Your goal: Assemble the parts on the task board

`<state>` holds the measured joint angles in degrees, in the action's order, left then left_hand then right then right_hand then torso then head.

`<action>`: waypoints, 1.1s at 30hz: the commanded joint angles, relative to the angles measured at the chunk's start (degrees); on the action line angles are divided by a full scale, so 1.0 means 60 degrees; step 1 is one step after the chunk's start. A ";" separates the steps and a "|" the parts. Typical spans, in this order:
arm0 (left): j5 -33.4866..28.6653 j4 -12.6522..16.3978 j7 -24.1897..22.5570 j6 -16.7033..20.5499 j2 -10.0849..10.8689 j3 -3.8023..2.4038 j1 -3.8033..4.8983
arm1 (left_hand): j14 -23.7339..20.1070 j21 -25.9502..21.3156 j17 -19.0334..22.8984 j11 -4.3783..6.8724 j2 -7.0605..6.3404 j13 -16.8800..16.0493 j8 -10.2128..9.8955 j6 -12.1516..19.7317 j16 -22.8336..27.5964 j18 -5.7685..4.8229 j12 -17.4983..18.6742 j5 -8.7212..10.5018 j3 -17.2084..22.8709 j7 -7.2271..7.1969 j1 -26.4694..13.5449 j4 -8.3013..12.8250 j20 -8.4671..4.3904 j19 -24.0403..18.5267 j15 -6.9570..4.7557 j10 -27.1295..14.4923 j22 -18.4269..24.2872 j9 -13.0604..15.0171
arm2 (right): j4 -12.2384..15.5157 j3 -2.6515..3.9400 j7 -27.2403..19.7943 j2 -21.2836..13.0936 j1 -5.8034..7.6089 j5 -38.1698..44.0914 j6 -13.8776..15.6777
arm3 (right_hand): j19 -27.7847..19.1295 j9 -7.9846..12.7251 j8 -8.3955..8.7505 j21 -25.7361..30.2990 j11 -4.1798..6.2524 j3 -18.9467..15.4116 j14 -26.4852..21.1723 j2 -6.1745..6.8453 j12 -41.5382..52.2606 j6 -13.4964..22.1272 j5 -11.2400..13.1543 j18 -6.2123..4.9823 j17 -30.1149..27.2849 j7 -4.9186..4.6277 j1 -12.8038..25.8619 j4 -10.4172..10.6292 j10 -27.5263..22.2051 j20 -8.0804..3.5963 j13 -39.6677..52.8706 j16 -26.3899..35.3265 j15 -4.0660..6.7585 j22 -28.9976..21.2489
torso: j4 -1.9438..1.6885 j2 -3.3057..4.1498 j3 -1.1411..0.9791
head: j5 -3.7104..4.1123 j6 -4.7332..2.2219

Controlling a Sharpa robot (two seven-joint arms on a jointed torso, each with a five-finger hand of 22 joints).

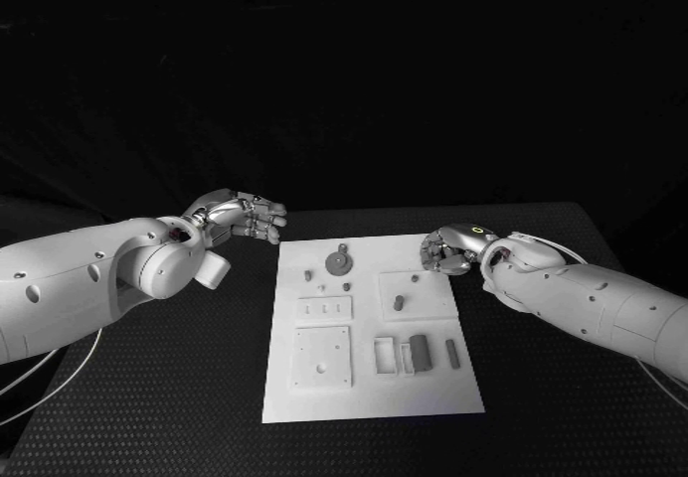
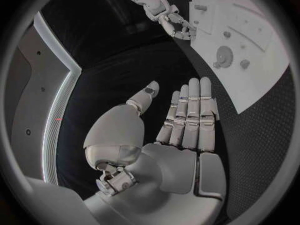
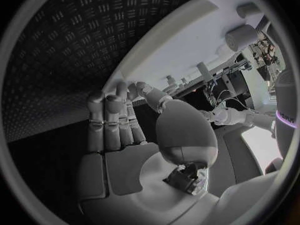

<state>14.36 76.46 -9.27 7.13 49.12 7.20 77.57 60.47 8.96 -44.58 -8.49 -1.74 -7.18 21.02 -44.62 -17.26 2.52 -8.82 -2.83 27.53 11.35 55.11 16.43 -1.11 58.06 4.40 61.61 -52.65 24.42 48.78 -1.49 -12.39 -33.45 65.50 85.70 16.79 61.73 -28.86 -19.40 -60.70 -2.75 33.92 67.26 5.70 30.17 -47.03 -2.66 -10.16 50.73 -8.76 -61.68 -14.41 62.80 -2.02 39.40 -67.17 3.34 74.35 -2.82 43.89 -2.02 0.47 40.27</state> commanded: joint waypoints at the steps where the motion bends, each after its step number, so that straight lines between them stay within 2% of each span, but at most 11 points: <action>1: 0.0033 0.0023 -0.0048 -0.0015 -0.0005 -0.0008 0.0013 | 0.0073 -0.0057 -0.0016 -0.0033 -0.0080 -0.0010 -0.0047 0.0048 0.0052 0.0136 0.0039 -0.0003 -0.0059 0.0025 -0.0037 -0.0015 -0.0012 0.0022 0.0016 -0.0004 -0.0017 -0.0008 | -0.0008 -0.0013 -0.0064 0.0009 -0.0029 0.0045 -0.0067 | -0.0014 -0.0029 -0.0070 0.0023 0.0031 0.0025 -0.0043 -0.0149 0.0066 -0.0164 -0.0018 -0.0806 -0.0009 -0.0023 -0.0020 -0.0071 0.0088 -0.0009 0.0046 -0.0038 0.0057 0.0015 | 0.0002 -0.0003 -0.0001 | 0.0002 0.0008; 9: 0.0178 0.0018 -0.0059 -0.0172 -0.0012 -0.0008 0.0013 | 0.0095 -0.0071 -0.0053 0.0034 -0.0013 -0.0061 0.0052 -0.0119 0.0078 0.0137 -0.0025 -0.0003 -0.0042 -0.0041 -0.0038 -0.0028 -0.0014 0.0037 0.0013 0.0164 -0.0034 0.0035 | 0.0012 -0.0013 -0.0060 0.0035 -0.0029 0.0045 0.0141 | 0.0015 -0.0102 -0.0209 0.0004 0.0116 0.0039 -0.0006 -0.0353 0.0115 -0.0508 -0.0018 -0.0806 -0.0018 0.0075 0.0011 -0.0142 0.0188 -0.0018 0.0151 -0.0057 0.0135 0.0048 | -0.0003 -0.0002 0.0000 | 0.0008 0.0014; 11: 0.0243 0.0022 -0.0064 -0.0197 -0.0011 -0.0008 0.0013 | 0.0100 -0.0086 -0.0079 0.0098 0.0058 -0.0103 0.0168 -0.0336 0.0104 0.0134 -0.0081 -0.0003 -0.0025 -0.0137 -0.0036 -0.0030 -0.0013 0.0038 0.0013 0.0305 -0.0045 0.0084 | 0.0018 -0.0013 -0.0052 0.0039 -0.0029 0.0045 0.0177 | 0.0017 -0.0104 -0.0210 0.0004 0.0120 0.0038 -0.0004 -0.0358 0.0115 -0.0516 -0.0018 -0.0806 -0.0019 0.0079 0.0015 -0.0146 0.0192 -0.0019 0.0155 -0.0057 0.0138 0.0049 | -0.0003 -0.0002 0.0000 | 0.0008 0.0014; 22: 0.0426 0.0073 0.0009 -0.0276 -0.0002 -0.0009 0.0013 | 0.0225 -0.0069 -0.0172 0.0186 0.0169 -0.0167 0.0261 -0.0618 0.0089 0.0157 -0.0132 -0.0002 0.0033 -0.0259 0.0064 0.0001 -0.0048 0.0126 -0.0033 0.0505 -0.0097 0.0112 | 0.0178 -0.0012 0.0069 0.0019 -0.0027 -0.0079 0.0419 | 0.0020 -0.0107 -0.0205 0.0004 0.0130 0.0044 0.0001 -0.0402 0.0109 -0.0535 -0.0018 -0.0806 -0.0023 0.0089 0.0034 -0.0155 0.0204 -0.0022 0.0170 -0.0058 0.0150 0.0056 | 0.0002 0.0002 -0.0001 | 0.0001 0.0009; 25: 0.0626 0.0093 0.0154 -0.0210 0.0002 -0.0009 0.0013 | 0.0392 0.0001 -0.0255 0.0213 0.0161 -0.0192 0.0246 -0.0653 0.0007 0.0182 -0.0145 0.0002 -0.0017 -0.0266 0.0013 -0.0022 -0.0099 0.0269 -0.0101 0.0577 -0.0150 0.0098 | 0.0279 -0.0010 0.0166 -0.0019 -0.0024 -0.0079 0.0558 | 0.0018 -0.0094 -0.0165 0.0009 0.0128 0.0061 -0.0002 -0.0431 0.0096 -0.0487 -0.0018 -0.0806 -0.0028 0.0082 0.0017 -0.0192 0.0200 -0.0027 0.0179 -0.0054 0.0150 0.0058 | 0.0001 -0.0001 -0.0002 | 0.0007 -0.0003; 27: 0.0828 0.0124 0.0266 -0.0157 0.0014 -0.0009 0.0014 | 0.0597 0.0106 -0.0371 0.0303 0.0121 -0.0267 0.0233 -0.0695 -0.0109 0.0214 -0.0239 0.0003 -0.0096 -0.0277 -0.0069 -0.0034 -0.0179 0.0466 -0.0203 0.0783 -0.0224 0.0085 | 0.0419 -0.0005 0.0292 -0.0077 -0.0002 -0.0074 0.0642 | 0.0019 -0.0092 -0.0159 0.0010 0.0127 0.0068 -0.0002 -0.0443 0.0093 -0.0483 -0.0019 -0.0806 -0.0029 0.0081 0.0008 -0.0205 0.0201 -0.0029 0.0182 -0.0054 0.0150 0.0060 | 0.0009 -0.0003 -0.0004 | 0.0010 -0.0027; 33: 0.1347 0.0200 0.0746 -0.0017 -0.0009 -0.0009 0.0015 | 0.1020 0.0369 -0.0695 0.0543 0.0006 -0.0521 0.0249 -0.0908 -0.0373 0.0248 -0.0486 0.0003 -0.0275 -0.0357 -0.0267 -0.0061 -0.0382 0.0896 -0.0434 0.1270 -0.0444 0.0070 | 0.0839 0.0021 0.0584 -0.0171 0.0282 0.0111 0.0691 | 0.0025 -0.0096 -0.0160 0.0008 0.0131 0.0079 0.0004 -0.0457 0.0089 -0.0507 -0.0018 -0.0806 -0.0029 0.0086 -0.0017 -0.0250 0.0213 -0.0036 0.0193 -0.0058 0.0153 0.0064 | 0.0021 -0.0014 0.0003 | 0.0017 -0.0092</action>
<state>19.21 77.44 -7.14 6.74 49.18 7.18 77.59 66.26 11.04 -48.62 -5.27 -1.80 -10.19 22.25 -49.76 -19.36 3.10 -11.58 -2.83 26.12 9.08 54.05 15.98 -3.48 63.10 1.71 68.95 -55.19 24.90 53.25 -1.42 -10.61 -34.45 66.93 85.46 19.98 61.64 -29.45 -20.36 -60.69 -2.15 34.39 67.26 3.46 30.63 -49.79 -2.66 -10.17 50.62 -7.84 -61.72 -15.51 64.00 -1.91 40.49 -67.22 3.87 74.65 -2.74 43.85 -2.03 0.52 39.92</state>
